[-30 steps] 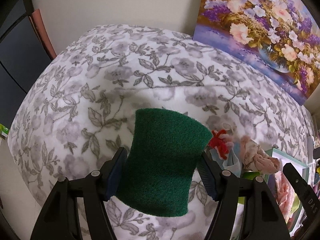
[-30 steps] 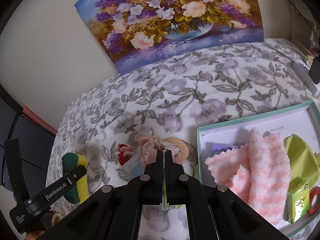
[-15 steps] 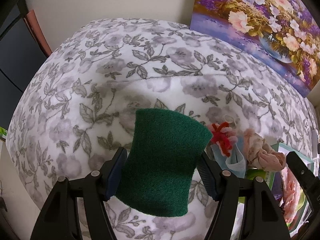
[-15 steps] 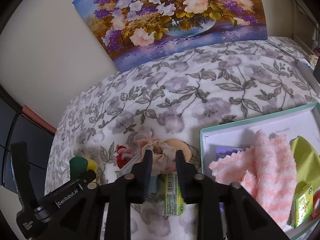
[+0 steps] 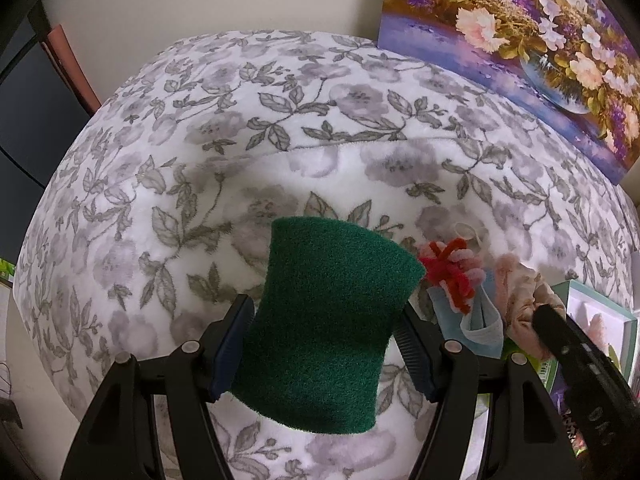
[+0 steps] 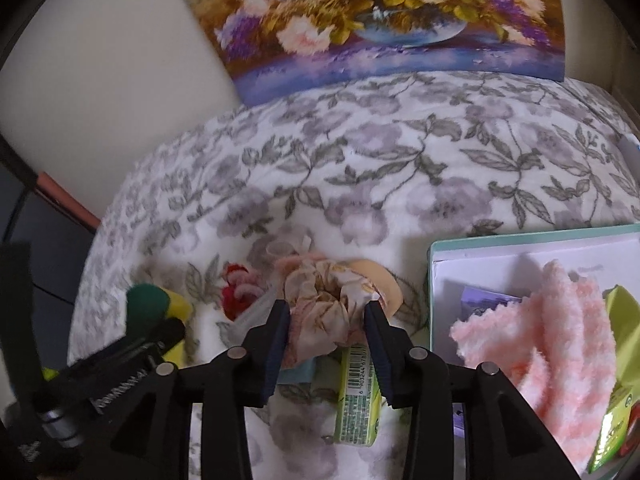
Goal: Organize soft objects
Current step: 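Grasp the beige floral scrunchie with the right tool and lift it, then carry the sponge with the left tool while the right tool carries the scrunchie over the tray, then release the sponge onto the towel with the left tool while the right tool drops the scrunchie in the tray, then move the left tool to the blue face mask while the right tool moves to the green gum pack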
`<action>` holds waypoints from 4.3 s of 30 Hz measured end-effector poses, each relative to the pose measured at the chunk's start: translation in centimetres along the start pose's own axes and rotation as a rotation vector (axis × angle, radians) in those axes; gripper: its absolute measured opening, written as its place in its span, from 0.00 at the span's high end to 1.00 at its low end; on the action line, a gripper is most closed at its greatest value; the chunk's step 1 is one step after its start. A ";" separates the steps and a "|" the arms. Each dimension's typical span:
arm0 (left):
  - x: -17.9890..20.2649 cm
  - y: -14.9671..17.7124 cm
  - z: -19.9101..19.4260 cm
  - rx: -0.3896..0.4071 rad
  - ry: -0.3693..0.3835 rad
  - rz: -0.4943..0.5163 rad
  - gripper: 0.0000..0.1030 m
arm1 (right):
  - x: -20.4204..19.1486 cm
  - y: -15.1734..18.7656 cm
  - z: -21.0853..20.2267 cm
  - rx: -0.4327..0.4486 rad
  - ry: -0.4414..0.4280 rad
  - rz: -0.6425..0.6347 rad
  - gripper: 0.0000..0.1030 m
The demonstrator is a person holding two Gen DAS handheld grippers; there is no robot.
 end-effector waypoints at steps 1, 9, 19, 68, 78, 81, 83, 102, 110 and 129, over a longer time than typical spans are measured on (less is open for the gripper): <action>0.0 0.0 0.1 -0.002 -0.001 0.001 0.31 | -0.2 0.1 0.3 -0.004 0.010 -0.011 0.59; 0.2 0.1 1.3 -0.028 -0.011 0.014 0.31 | -0.9 0.1 1.4 0.005 0.062 -0.069 0.59; 0.3 0.1 0.9 -0.020 -0.007 0.017 0.31 | -0.6 0.1 0.9 0.003 0.050 -0.064 0.82; 26.5 8.4 -3.9 0.071 0.218 0.417 0.31 | 26.0 3.3 -8.2 0.109 0.293 0.406 0.83; 29.3 9.8 -0.9 0.037 0.193 0.535 0.30 | 26.7 3.8 -4.3 0.035 0.350 0.368 0.79; 29.4 10.2 -0.3 0.009 0.189 0.552 0.30 | 27.0 4.3 -3.6 0.010 0.352 0.377 0.79; 29.3 10.2 -0.3 0.001 0.194 0.552 0.28 | 27.1 4.4 -3.6 0.008 0.348 0.387 0.78; 23.4 7.0 -2.4 -0.029 0.204 0.336 0.06 | 26.3 4.7 -5.9 -0.012 0.313 0.386 0.00; 17.7 4.8 -1.7 -0.025 0.149 0.187 0.03 | 25.9 5.1 -5.8 -0.031 0.343 0.386 0.00; 5.2 0.1 -5.5 0.106 0.070 -0.074 0.03 | 18.1 2.7 -9.1 0.069 0.305 0.258 0.00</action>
Point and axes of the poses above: each gripper's, at about its wrist camera, not at the fingertips, and z roughly the way its jaws point, x to its right, y to its underside, the point moved 3 cm from there along z, roughly the way its jaws point, and after that the axes turned 14 degrees about y, right-handed, at the moved point
